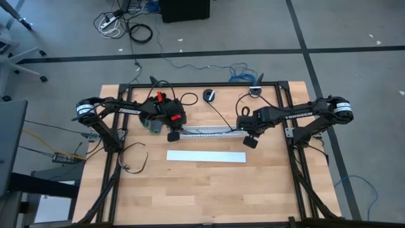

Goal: Ziptie cables
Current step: Put the ziptied cables into the white cable duct

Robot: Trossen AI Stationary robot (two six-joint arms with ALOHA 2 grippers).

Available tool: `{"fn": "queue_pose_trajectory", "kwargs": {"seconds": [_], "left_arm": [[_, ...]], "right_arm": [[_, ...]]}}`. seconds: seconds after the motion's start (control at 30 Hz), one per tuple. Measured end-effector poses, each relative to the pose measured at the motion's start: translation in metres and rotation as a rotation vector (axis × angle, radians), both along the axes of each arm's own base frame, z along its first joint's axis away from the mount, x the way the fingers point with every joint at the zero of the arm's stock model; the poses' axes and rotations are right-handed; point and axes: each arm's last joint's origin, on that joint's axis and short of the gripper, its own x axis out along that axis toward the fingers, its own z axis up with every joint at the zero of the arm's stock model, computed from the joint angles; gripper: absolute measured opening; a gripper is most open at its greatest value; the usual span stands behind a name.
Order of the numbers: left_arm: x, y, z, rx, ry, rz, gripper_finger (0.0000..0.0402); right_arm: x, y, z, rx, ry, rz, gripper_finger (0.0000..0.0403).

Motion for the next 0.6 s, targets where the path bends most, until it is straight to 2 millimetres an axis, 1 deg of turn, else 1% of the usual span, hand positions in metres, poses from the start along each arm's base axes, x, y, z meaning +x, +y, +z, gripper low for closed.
{"fn": "queue_pose_trajectory", "kwargs": {"seconds": [0.07, 0.17, 0.37, 0.6], "left_arm": [[0.0, 0.0, 0.0, 0.0, 0.0, 0.0, 0.0], [-0.0002, -0.0001, -0.0002, -0.001, 0.002, 0.0, 0.0], [-0.0003, -0.0002, -0.0002, -0.001, 0.004, 0.0, 0.0], [-0.0004, -0.0003, -0.0004, 0.0, 0.005, -0.003, 0.0]], "right_arm": [[-0.0002, -0.001, 0.0, -0.004, 0.002, 0.002, 0.0039], [-0.0011, -0.0016, 0.0, -0.015, 0.016, 0.012, 0.005], [-0.006, -0.0034, 0.0005, -0.086, 0.086, 0.06, 0.0051], [-0.0042, -0.0038, 0.0006, -0.099, 0.069, 0.065, 0.0051]]}}
